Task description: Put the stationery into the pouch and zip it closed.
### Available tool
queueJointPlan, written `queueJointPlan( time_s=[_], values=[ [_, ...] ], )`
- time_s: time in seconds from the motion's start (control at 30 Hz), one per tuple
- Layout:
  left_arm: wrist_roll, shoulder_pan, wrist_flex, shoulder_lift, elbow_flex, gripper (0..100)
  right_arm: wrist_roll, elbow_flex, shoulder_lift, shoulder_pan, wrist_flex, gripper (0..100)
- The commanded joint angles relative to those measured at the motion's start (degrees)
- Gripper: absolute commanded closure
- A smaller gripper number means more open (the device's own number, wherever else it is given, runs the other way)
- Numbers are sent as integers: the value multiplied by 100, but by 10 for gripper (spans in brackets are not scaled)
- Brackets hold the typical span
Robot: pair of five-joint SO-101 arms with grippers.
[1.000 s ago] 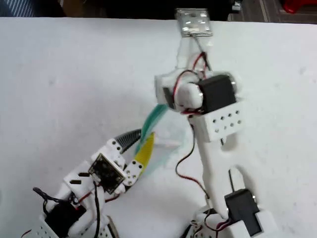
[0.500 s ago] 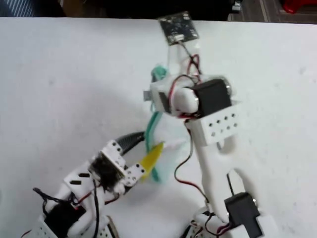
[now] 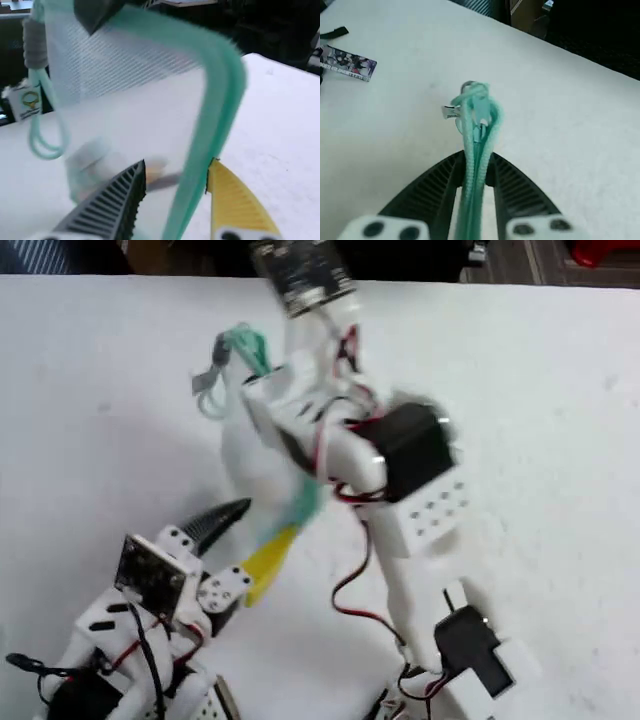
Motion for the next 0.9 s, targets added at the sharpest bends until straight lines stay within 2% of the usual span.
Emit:
queueJointPlan(
  time_s=[0.0, 0.17, 0.47, 0.53, 0.73, 0.87],
  values=[
    [-88, -488, -123, 4, -220, 783, 53, -176, 66, 462, 215, 981],
    [-88, -514, -123, 4, -202, 783, 53, 1099, 409, 1569, 207, 981],
    [-79, -558, -149, 4, -132, 785, 97, 3842, 84, 2985, -1297, 981],
    [-79, -585, -484, 4, 149, 785, 105, 4422, -119, 3125, -1648, 981],
    [9, -1358, -2180, 4, 1415, 786, 536, 6541, -716, 3143, -2897, 981],
    [308, -1648, -2541, 4, 1626, 786, 536, 7956, -1130, 3134, -3960, 981]
  ],
)
